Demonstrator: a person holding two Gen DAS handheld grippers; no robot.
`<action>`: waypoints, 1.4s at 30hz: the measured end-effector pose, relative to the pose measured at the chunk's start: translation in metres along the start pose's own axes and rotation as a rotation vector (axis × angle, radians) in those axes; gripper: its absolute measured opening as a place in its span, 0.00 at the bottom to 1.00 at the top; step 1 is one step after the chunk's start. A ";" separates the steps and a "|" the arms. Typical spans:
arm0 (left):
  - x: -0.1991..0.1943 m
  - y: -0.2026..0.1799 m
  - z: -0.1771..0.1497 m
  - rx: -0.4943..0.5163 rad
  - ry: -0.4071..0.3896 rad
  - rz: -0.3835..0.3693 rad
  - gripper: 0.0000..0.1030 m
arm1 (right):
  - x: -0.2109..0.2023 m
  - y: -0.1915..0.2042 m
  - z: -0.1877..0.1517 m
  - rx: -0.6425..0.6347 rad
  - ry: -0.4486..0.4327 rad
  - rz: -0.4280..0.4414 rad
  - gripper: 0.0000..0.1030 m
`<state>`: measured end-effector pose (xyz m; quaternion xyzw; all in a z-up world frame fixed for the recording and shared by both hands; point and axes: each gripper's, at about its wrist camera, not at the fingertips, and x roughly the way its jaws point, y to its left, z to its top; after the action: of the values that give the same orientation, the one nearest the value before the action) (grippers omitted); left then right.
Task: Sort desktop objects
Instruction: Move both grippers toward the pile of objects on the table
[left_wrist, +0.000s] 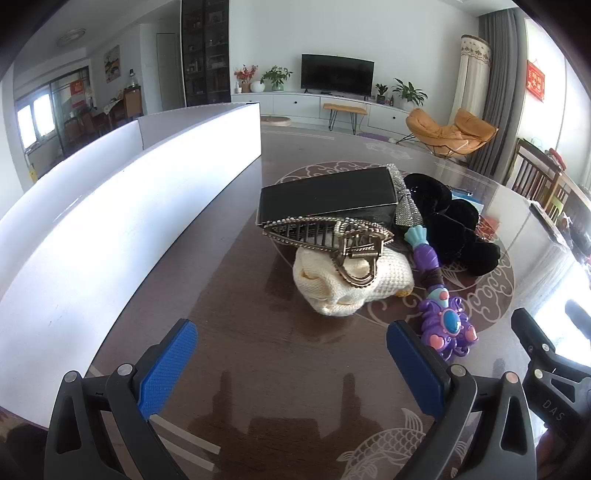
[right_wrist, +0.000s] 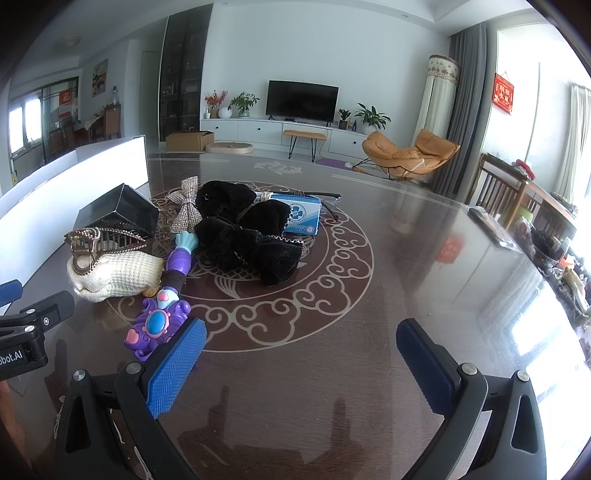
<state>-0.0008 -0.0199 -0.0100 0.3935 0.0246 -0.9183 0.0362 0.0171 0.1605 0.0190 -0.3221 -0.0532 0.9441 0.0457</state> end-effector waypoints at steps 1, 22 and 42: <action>0.002 0.002 -0.001 0.001 0.010 0.013 1.00 | 0.001 0.000 0.000 0.000 0.002 0.001 1.00; 0.024 0.006 -0.008 -0.003 0.107 0.020 1.00 | 0.003 0.003 0.000 -0.019 0.024 -0.003 1.00; 0.030 0.001 -0.010 0.006 0.145 0.025 1.00 | 0.003 0.001 0.001 -0.010 0.029 0.003 1.00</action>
<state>-0.0140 -0.0220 -0.0382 0.4593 0.0197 -0.8869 0.0445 0.0141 0.1602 0.0174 -0.3359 -0.0568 0.9392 0.0436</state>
